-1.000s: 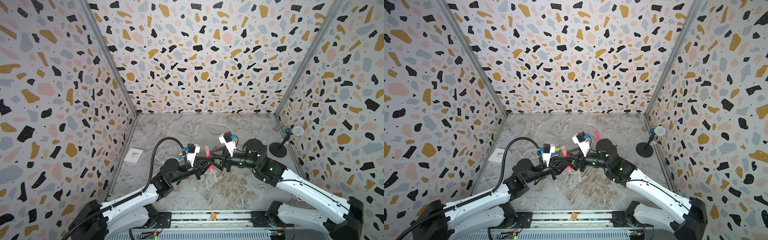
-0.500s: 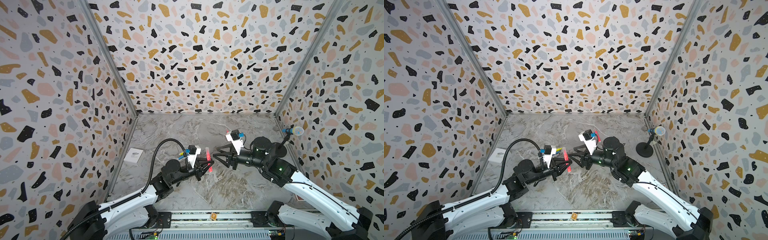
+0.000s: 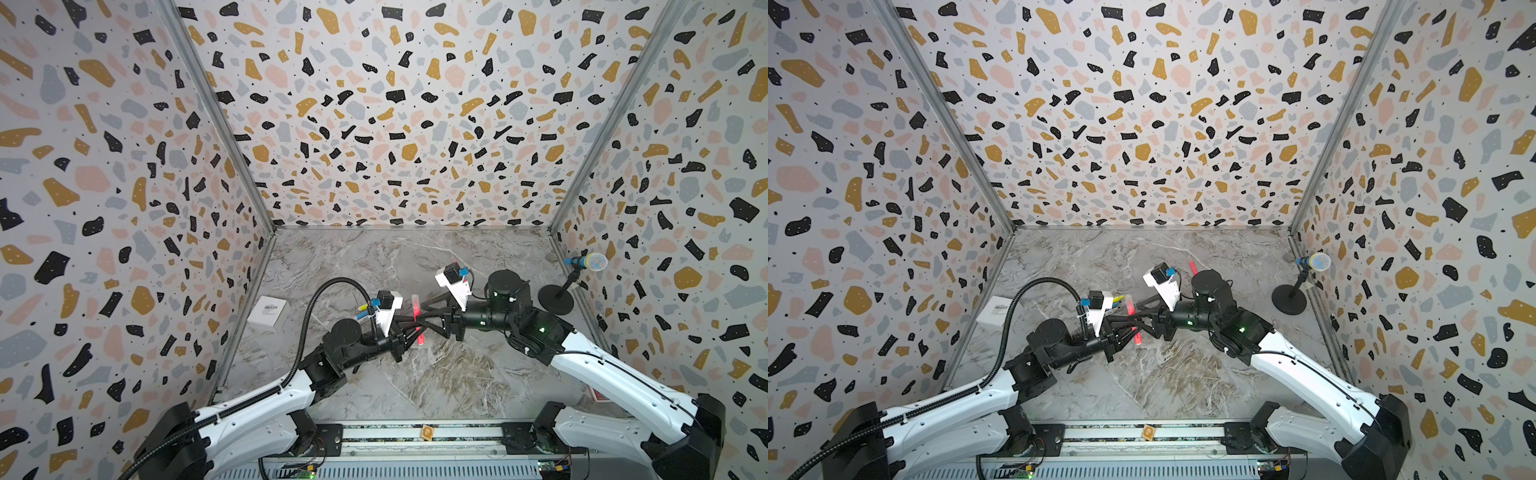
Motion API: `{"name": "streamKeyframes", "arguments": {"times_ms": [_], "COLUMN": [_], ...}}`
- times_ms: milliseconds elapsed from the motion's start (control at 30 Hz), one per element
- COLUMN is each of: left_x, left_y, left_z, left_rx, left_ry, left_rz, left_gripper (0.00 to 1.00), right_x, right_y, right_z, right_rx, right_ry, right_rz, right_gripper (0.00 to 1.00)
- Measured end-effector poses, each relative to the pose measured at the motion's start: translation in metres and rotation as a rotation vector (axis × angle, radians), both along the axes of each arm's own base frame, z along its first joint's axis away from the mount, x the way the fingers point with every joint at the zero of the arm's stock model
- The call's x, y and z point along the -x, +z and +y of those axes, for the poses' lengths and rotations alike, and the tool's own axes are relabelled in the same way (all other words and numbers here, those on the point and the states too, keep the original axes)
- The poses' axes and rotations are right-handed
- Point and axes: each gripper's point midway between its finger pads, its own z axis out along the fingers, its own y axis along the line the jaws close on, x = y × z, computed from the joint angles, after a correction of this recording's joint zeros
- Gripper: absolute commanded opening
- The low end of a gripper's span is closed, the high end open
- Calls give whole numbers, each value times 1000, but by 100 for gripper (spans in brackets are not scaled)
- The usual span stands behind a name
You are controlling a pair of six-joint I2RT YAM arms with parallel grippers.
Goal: Insert pens into pen caps
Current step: Place a pen at the top-center of the table.
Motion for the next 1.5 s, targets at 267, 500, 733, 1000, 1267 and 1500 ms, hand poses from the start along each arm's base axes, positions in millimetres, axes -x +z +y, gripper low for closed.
{"name": "streamKeyframes", "arguments": {"times_ms": [267,500,733,1000,1267,1500], "left_x": [0,-12,-46,-59,-59,-58], "left_y": [1,-4,-32,-76,-94,-99], "left_z": [-1,3,45,90,106,109], "left_rx": [-17,-67,-221,-363,-423,-436], "left_ry": [0,76,382,613,682,690], "left_rz": [-2,14,82,173,206,209], "left_gripper": [0,52,54,53,52,52], "right_x": [-4,-18,-125,-247,-304,-340], "right_y": [-15,-15,-25,-132,-229,-247], "right_z": [9,6,-41,-82,-93,-97], "right_rx": [26,60,189,542,795,904], "right_ry": [18,-38,-354,-585,-614,-653], "right_rz": [25,5,7,144,229,182], "right_gripper": [12,5,5,4,3,4]}}
